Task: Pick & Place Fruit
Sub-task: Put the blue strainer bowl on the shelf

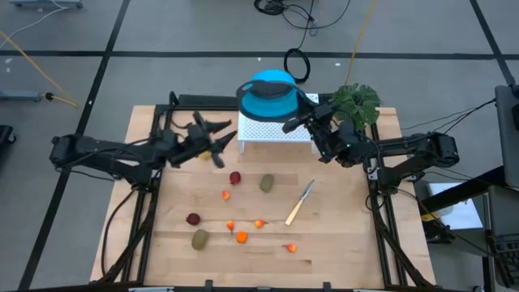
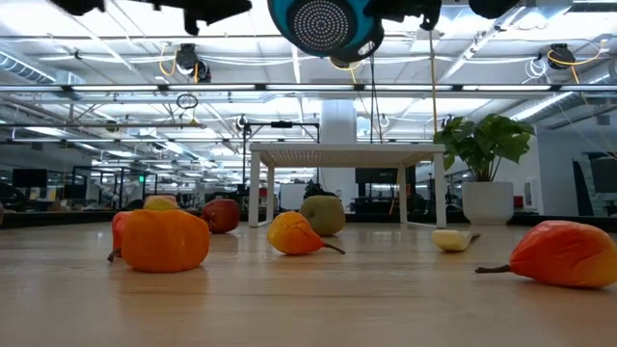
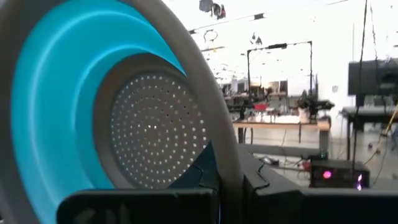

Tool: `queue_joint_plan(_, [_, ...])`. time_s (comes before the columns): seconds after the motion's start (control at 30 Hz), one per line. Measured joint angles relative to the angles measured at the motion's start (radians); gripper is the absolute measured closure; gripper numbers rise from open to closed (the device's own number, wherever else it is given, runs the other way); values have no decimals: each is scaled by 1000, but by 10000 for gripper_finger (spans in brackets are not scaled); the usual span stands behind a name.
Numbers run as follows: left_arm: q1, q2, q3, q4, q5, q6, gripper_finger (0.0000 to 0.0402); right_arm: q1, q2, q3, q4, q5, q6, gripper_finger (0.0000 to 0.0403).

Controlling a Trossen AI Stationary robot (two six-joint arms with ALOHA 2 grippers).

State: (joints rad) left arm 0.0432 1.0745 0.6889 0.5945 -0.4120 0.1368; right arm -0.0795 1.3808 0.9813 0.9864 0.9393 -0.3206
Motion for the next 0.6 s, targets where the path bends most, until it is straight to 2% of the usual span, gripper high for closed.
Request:
queue_joint_plan(0.27, [65,162,124,1,-61,-7,151,0,0,0,88,1,-160,402])
queue_joint_plan(0.4, [82,219,181,2,-61,-19,137,0,0,0,99,1,-196,402])
queue_joint_plan(0.6, [108,280,252,4,-62,-46,135,0,0,0,99,-1,-197,402])
